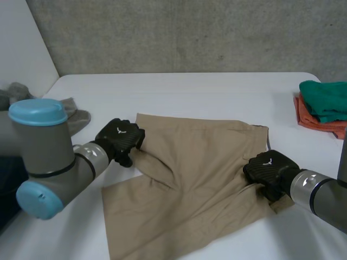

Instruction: Fold the laundry.

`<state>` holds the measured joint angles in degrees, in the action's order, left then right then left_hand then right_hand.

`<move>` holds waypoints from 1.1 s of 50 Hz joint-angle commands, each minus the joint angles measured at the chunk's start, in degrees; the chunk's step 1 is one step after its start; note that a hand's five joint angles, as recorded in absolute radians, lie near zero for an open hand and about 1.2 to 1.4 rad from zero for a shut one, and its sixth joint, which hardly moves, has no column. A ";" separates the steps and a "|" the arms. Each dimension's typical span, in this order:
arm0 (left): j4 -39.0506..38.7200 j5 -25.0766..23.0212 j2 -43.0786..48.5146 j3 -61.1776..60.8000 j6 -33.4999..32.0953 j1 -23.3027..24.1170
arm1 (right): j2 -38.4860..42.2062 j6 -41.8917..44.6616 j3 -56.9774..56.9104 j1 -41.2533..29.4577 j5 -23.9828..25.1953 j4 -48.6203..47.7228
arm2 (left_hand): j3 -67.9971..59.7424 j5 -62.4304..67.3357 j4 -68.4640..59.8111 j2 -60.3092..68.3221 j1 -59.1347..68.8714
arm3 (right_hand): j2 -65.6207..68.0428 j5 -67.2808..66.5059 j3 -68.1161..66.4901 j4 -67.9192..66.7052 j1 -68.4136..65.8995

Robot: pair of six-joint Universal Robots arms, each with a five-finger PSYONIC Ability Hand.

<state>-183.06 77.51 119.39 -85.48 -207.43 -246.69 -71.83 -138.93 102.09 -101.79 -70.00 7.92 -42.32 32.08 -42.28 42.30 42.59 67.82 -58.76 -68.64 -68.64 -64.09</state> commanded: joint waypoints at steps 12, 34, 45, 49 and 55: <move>-0.27 0.36 11.74 9.28 -5.62 -1.43 | 0.90 -0.12 0.30 0.36 0.03 -0.54 | -8.26 8.51 -8.31 8.28 8.00 | 12.18 -11.24 -11.36 -11.36 -15.91; 6.39 18.64 7.10 6.65 -9.05 -1.43 | 0.73 0.06 0.83 0.37 0.39 -1.15 | -37.68 37.92 -37.72 37.70 37.41 | 12.18 -11.24 -11.36 -11.36 -15.91; 8.95 23.91 4.28 3.22 -8.96 -0.64 | 0.64 -0.12 1.09 -0.52 0.39 -1.15 | -37.68 37.92 -37.72 37.70 37.41 | 12.18 -11.24 -11.36 -11.36 -15.91; 6.06 23.04 4.72 4.01 -8.96 -0.64 | 0.64 -0.12 1.18 -0.87 0.39 -1.15 | -37.68 37.92 -37.72 37.70 37.41 | 12.18 -11.24 -11.36 -11.36 -15.91; 0.34 21.63 2.00 3.39 -8.44 -0.11 | 0.20 -0.21 1.18 -1.13 0.30 -1.15 | 5.54 -5.29 5.49 -5.52 -5.80 | 12.18 -11.24 -11.36 -11.36 -15.91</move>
<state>-178.29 100.37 123.31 -81.88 -216.31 -247.22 -71.23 -139.06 103.19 -102.75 -69.62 6.77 -43.65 34.20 -44.12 43.46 41.43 67.82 -58.76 -68.64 -68.64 -64.09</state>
